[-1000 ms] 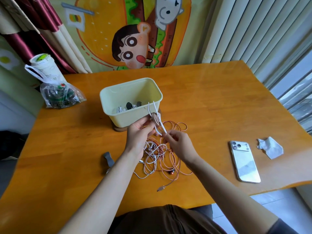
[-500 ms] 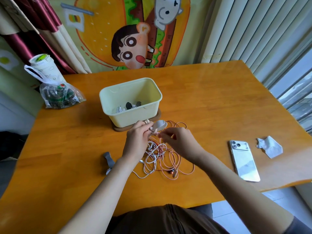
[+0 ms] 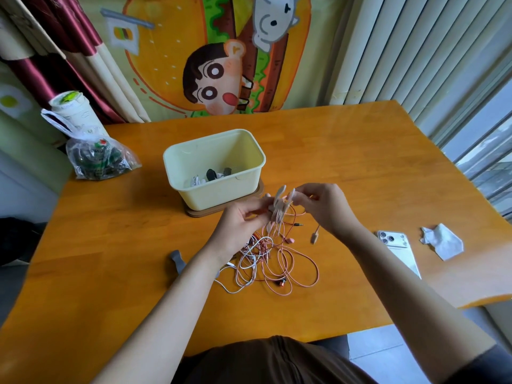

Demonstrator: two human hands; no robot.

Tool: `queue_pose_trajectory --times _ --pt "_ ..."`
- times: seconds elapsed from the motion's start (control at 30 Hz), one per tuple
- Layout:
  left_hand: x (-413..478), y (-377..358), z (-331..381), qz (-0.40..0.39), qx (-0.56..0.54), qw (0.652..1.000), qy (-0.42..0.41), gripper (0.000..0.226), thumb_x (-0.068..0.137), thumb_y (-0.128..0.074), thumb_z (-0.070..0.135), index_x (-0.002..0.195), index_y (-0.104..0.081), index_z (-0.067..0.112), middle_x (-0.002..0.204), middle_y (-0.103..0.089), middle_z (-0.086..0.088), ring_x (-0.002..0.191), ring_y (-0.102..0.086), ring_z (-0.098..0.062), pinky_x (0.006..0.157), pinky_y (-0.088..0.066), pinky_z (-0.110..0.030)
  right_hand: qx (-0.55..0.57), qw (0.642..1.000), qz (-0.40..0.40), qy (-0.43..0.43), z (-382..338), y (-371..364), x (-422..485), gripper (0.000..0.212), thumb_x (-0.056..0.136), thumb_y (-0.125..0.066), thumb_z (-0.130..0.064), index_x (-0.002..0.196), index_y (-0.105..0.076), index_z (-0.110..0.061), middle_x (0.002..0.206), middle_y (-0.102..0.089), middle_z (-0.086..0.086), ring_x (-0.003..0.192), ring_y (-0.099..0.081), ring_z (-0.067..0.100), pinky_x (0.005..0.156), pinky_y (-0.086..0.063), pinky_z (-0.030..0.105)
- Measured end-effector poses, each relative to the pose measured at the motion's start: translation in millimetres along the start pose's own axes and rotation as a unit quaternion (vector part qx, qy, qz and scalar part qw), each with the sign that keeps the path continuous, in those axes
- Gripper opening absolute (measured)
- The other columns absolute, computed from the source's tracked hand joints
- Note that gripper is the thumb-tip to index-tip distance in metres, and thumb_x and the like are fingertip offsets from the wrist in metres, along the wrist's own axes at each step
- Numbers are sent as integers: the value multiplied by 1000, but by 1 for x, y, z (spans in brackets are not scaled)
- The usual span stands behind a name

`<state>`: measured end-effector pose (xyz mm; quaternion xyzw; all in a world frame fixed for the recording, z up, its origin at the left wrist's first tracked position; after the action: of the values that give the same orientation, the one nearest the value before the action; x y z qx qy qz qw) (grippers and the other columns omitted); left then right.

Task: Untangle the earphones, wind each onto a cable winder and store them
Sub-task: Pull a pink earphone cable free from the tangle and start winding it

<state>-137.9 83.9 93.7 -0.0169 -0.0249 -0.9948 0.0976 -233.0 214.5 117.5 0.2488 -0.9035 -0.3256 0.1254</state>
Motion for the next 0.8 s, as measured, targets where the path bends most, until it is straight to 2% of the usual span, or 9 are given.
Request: queue_pose_trajectory --times 0.1,0.2,0.33,0.4,0.5,0.6,0.67,0.73,0.8 --pt "2 -2 6 28 -103 994 22 30 83 -65 7 111 -71 16 114 -69 -13 110 -60 -23 97 -48 -35 106 993 -21 -41 6 -16 -5 29 93 -56 -28 82 -72 -6 64 -63 18 54 -47 18 53 -36 30" --pt "2 2 4 64 -171 982 45 29 79 -66 16 104 -75 27 110 -72 -3 106 -56 -27 95 -42 -46 172 981 -44 -74 6 -33 -16 25 97 -51 -21 80 -69 -18 61 -56 7 54 -43 16 51 -34 29" --pt "3 11 -7 159 -192 965 80 32 89 -58 1 111 -69 22 107 -72 5 105 -65 -14 92 -51 -34 161 980 -75 -85 8 -56 -30 27 97 -49 -15 78 -67 -22 64 -60 -5 50 -46 7 51 -39 22" --pt "2 18 -12 203 -133 967 74 33 90 -59 1 116 -67 20 110 -71 4 109 -64 -14 95 -52 -33 116 987 -82 -79 6 -64 -37 22 97 -51 -16 89 -71 -19 65 -59 -10 48 -46 1 53 -42 23" --pt "1 26 -9 235 44 971 23 32 90 -61 4 108 -69 28 104 -72 7 102 -65 -9 92 -52 -29 47 994 -87 -35 -7 -66 -44 22 97 -49 -18 100 -70 -13 69 -62 -4 51 -48 5 54 -43 25" --pt "-1 23 -5 231 202 952 -21 27 89 -60 2 112 -70 12 98 -66 -4 93 -63 -17 83 -52 -25 -23 995 -96 30 -25 -64 -48 25 98 -46 -16 103 -69 -5 82 -68 6 63 -57 16 59 -44 24" --pt "-2 20 -5 214 256 942 -44 31 89 -60 0 119 -66 5 99 -60 -7 92 -60 -18 81 -48 -14 -44 993 -95 55 -32 -62 -48 25 98 -47 -13 103 -69 -3 87 -69 10 73 -61 23 69 -47 33" --pt "-2 14 -4 174 296 937 -69 33 90 -58 -2 122 -63 3 96 -53 -4 91 -56 -15 78 -39 -2 -40 995 -69 52 -33 -52 -46 22 96 -50 -11 99 -71 -5 80 -69 9 65 -61 23 66 -48 36" --pt "-2 7 -6 126 320 935 -81 34 90 -58 -2 124 -62 1 95 -48 -2 92 -52 -14 78 -34 1 -1 999 -29 22 -30 -36 -39 17 93 -55 -10 91 -71 -9 72 -68 4 53 -60 13 60 -51 31"
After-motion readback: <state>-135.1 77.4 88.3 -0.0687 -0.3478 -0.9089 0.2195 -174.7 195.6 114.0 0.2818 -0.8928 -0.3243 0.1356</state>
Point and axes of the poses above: each hand's wrist, its own x-axis towards the middle knuckle, its own y-axis out of the back of the hand, z = x × y, the point moved 7 cm from there along x, towards the middle knuckle
